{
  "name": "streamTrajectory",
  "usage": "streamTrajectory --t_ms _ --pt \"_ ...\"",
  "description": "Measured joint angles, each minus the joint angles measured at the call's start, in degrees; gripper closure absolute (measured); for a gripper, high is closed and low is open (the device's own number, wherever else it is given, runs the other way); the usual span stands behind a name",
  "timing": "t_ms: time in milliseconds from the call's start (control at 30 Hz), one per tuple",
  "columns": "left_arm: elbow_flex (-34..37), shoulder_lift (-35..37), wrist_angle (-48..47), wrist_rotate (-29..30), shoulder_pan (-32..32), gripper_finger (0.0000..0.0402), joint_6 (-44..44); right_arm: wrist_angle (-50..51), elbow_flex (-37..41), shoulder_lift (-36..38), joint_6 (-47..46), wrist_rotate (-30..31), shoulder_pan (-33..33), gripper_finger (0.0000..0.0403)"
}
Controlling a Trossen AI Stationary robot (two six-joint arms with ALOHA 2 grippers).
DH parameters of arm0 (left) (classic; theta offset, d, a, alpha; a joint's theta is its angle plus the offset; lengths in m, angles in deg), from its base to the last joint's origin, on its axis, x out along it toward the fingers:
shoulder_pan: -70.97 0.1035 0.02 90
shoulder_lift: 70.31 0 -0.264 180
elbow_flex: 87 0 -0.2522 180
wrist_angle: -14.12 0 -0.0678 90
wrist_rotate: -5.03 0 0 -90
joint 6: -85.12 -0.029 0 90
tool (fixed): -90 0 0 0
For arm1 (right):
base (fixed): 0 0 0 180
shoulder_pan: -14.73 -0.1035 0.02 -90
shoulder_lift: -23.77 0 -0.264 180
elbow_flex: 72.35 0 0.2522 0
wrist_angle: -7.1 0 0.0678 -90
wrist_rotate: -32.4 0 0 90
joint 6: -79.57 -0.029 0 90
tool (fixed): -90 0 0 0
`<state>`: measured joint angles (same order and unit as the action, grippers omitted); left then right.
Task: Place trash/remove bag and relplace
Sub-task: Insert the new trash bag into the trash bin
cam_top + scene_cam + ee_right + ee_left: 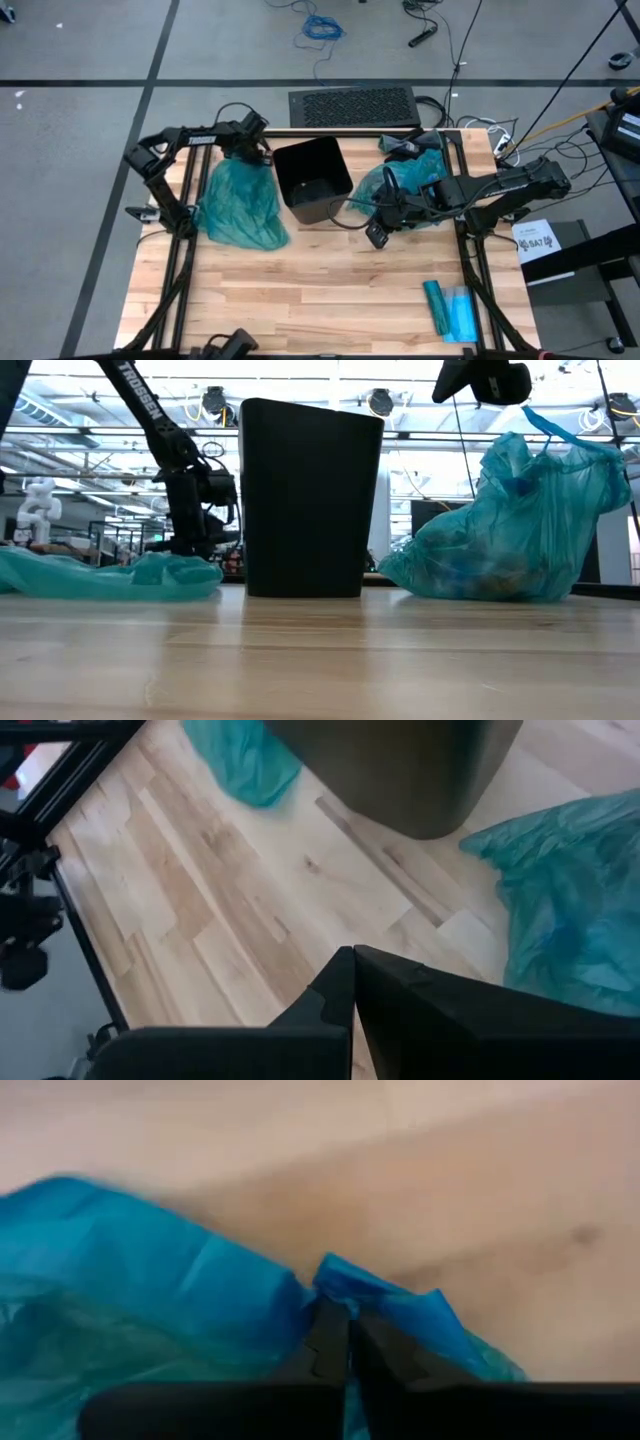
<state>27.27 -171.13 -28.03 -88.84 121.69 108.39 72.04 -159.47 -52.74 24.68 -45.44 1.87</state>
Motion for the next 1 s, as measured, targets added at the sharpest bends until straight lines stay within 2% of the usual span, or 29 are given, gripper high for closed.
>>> streamTrajectory --t_ms 100,233,667,767,1000 --pt "0.53 2.77 -1.82 -1.93 -1.04 0.0396 -0.1 -0.45 0.0 0.0 0.01 1.42 0.02 0.0403" --pt "0.89 8.44 -6.78 -1.67 -2.16 0.04 -0.08 -0.45 0.0 0.0 0.11 1.84 0.02 0.0403" --pt "0.62 37.71 -16.9 -1.01 -3.8 0.0401 2.85 -4.0 -0.02 0.0 4.79 6.99 0.04 0.0403" --pt "0.53 45.3 -16.8 -2.29 -4.32 0.0401 5.46 -4.61 -0.02 -0.02 4.83 8.94 0.54 0.0403" --pt "-0.14 59.56 -13.11 -3.25 -4.8 0.0401 12.6 -4.74 -0.02 -0.02 5.28 9.07 3.2 0.0403"
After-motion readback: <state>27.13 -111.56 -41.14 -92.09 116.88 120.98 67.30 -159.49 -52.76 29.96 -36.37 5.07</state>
